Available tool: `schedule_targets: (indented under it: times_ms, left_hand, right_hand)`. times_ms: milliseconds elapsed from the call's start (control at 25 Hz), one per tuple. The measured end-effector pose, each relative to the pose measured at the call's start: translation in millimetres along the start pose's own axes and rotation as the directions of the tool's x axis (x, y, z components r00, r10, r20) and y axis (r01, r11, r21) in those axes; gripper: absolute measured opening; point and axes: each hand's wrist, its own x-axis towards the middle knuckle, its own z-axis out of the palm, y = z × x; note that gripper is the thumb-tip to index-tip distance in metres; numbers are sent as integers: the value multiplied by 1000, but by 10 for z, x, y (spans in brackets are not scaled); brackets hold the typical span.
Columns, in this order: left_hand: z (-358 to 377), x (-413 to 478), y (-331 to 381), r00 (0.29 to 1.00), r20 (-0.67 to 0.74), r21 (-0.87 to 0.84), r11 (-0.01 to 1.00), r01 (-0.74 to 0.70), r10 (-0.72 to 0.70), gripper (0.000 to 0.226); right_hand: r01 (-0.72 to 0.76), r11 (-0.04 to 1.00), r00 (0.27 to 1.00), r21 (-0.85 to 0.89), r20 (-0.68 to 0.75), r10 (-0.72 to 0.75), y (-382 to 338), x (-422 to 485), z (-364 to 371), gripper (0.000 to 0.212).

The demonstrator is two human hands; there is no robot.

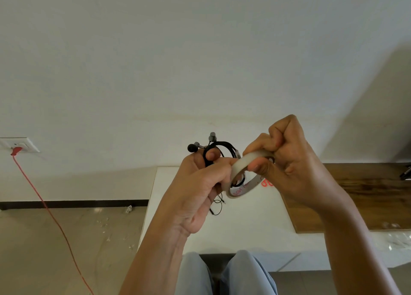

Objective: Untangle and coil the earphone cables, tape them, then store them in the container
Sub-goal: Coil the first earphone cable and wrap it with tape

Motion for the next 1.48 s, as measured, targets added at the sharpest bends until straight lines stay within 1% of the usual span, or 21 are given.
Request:
schedule_targets:
  times_ms: [80, 200, 280, 360, 480, 560, 600, 680, 720, 840, 960, 1040, 1120, 1240, 1400, 1440, 1480]
  left_hand:
    - [12, -1, 4, 1000, -19, 21, 1000, 1, -1, 23]
    - [26, 25, -10, 997, -71, 133, 991, -7, 17, 26]
    - [21, 44, -28, 996, -85, 168, 986, -18, 33, 26]
    - [8, 48, -30, 997, -70, 162, 987, -14, 26, 29]
    - [1, 34, -16, 999, -37, 107, 994, 1, 3, 30]
    - [10, 18, 1, 999, -41, 62, 998, 7, -5, 20]
    - [19, 18, 7, 998, -54, 50, 999, 13, -11, 19]
    - [27, 25, 6, 996, -85, 74, 997, 18, -12, 29]
    - [26, 28, -1, 995, -97, 101, 995, 14, -4, 31]
    - [10, 51, -50, 995, -97, 130, 992, 0, 12, 27]
    - [-12, 56, -58, 998, -56, 82, 997, -4, 8, 25]
    - [-13, 46, -52, 1000, 1, 60, 998, -9, 9, 29]
    - [-20, 46, -61, 999, 39, 60, 998, -11, 9, 33]
    - [-48, 64, -78, 996, 88, 69, 998, -6, 0, 31]
    - [-72, 57, -98, 988, 151, 74, 996, -45, 33, 28]
    - [-77, 55, -103, 985, 167, 91, 995, -51, 36, 31]
    - [-75, 60, -111, 984, 173, 106, 993, -59, 40, 40]
  right_hand:
    - [6, 1000, 1000, -9, 16, -6, -2, 8, -9, 32]
    - [36, 999, 998, -17, 46, -35, 4, -7, -4, 35]
    - [36, 999, 998, -32, 57, -34, 13, -18, -4, 35]
    - [24, 999, 998, -41, 56, -22, 32, -27, -2, 33]
    - [9, 1000, 999, -14, 44, -8, 59, -17, -12, 34]
    - [-5, 1000, 999, 8, 35, 4, 55, -7, -18, 29]
    - [-4, 1000, 999, 15, 32, 3, 52, -7, -23, 25]
    - [18, 1000, 999, -5, 42, -18, 43, -18, -20, 20]
    - [29, 999, 998, -29, 51, -27, 41, -26, -11, 17]
    - [38, 996, 997, -86, 64, -33, 59, -46, 15, 14]
    - [44, 996, 998, -83, 44, -40, 97, -56, 16, 10]
    - [45, 996, 999, -74, 25, -43, 126, -58, -1, 8]
    - [27, 998, 1000, -48, 3, -27, 152, -63, -11, 8]
    - [10, 1000, 999, 16, -44, -9, 201, -84, 12, 10]
    - [-11, 980, 992, 200, -119, 35, 249, -98, 69, 20]
    - [-13, 973, 990, 228, -132, 44, 263, -100, 77, 22]
    - [-18, 970, 989, 244, -141, 54, 276, -96, 84, 25]
